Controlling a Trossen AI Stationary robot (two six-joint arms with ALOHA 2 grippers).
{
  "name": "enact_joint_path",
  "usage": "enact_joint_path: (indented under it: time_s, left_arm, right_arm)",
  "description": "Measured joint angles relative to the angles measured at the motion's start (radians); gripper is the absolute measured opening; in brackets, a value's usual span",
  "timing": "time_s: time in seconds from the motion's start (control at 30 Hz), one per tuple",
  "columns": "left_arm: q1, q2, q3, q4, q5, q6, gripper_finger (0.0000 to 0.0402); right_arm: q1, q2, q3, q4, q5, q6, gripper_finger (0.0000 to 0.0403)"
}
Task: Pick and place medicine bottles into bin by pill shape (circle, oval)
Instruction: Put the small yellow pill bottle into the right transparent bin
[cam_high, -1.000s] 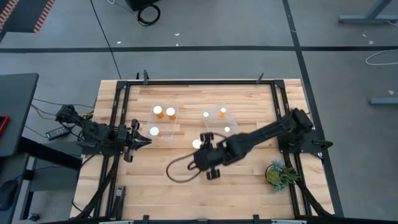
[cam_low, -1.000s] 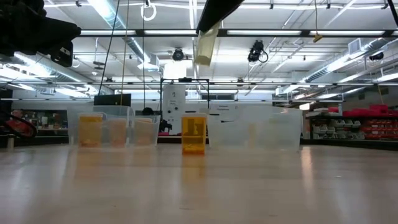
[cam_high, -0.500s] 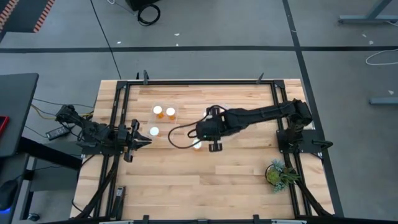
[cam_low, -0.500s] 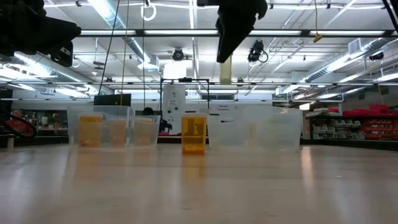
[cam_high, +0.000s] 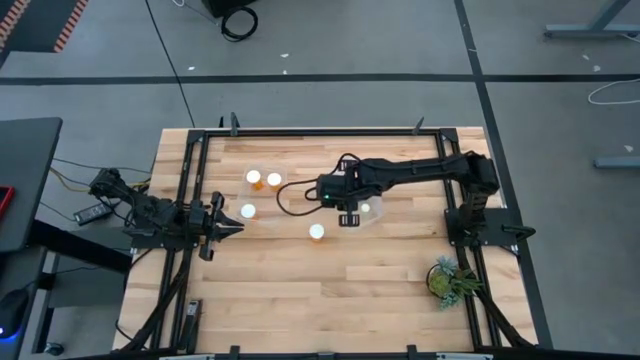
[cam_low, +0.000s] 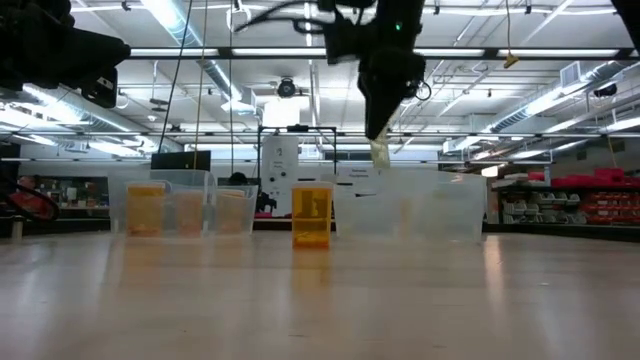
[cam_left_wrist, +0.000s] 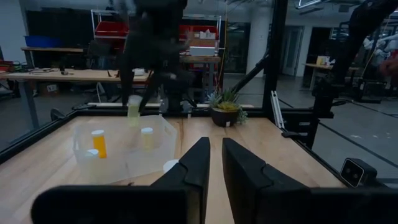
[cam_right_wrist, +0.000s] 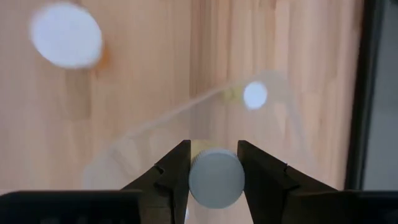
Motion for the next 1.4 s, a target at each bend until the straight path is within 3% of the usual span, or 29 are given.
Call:
enact_joint_path:
  time_s: [0.8,1.4]
  left_arm:
    - [0.000,0.000,0.000,-0.001,0.000,0.000,0.0047]
    - [0.000,0.000,0.000,-0.001,0.000,0.000,0.0048]
  right_arm:
    - [-0.137,0.001,-0.353,0.407,-0.186,-0.044,0.0133]
    - [-0.135,-0.001,-0.391,0.461,-0.195,0.012,0.0140]
